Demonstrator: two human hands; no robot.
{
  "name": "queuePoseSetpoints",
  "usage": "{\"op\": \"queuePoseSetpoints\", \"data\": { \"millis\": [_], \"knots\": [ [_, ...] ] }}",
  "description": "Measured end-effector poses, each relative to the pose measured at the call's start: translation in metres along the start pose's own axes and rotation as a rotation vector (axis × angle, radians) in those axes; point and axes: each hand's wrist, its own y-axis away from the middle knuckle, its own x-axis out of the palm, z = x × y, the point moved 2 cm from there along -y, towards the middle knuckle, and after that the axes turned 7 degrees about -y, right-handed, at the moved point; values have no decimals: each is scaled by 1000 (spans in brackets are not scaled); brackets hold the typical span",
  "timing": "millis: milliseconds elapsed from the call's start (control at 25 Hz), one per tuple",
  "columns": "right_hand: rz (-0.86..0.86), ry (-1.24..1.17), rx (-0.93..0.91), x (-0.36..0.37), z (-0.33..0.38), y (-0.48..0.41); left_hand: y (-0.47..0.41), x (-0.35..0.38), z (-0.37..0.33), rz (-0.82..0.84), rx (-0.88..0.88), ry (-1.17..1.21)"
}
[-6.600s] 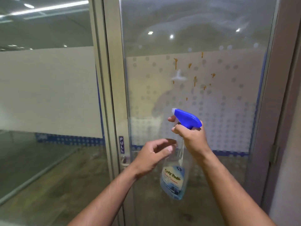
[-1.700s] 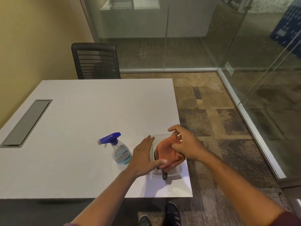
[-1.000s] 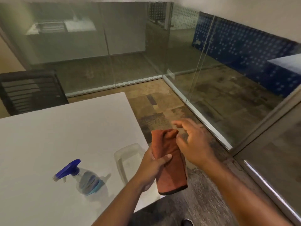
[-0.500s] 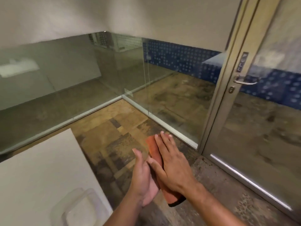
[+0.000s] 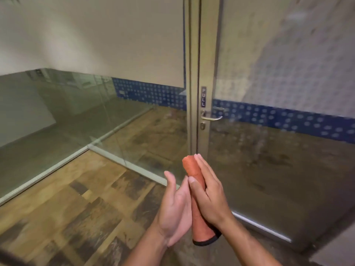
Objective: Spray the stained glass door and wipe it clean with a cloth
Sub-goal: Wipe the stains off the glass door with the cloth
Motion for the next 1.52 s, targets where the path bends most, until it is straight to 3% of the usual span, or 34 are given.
{"op": "queuePoseSetpoints", "data": {
  "millis": [160,320,400,560,680,800,1000,1280,1360,1520],
  "knots": [
    [-222,-111,56,-43,-16,-51,-81,1,4,14,-26,-199],
    [-448,-476,160,-81,-33,-119,-169,-29,-4,-181,149,-914],
    [-533,-644,208,-105,-37,-150,-216,-42,-19,-160,294,-1185],
    [-639,-918,241,-141,-39,-203,-309,-47,-57,-102,448,-1371],
    [-714,-940,145,-166,-37,-226,-373,-40,-86,-75,581,-1472],
    [-856,-760,50,-192,-34,-244,-433,-19,-113,-91,746,-1564],
    [-1044,-108,-136,-247,-21,-276,-523,24,-158,-232,1041,-1693],
    [-1230,559,-463,-374,16,-334,-616,63,-200,-409,1349,-1829],
    [-1262,673,-485,-412,10,-350,-636,65,-200,-415,1410,-1826],
    [-1352,823,-337,-454,-29,-377,-666,58,-189,-484,1467,-1838]
  ]
}}
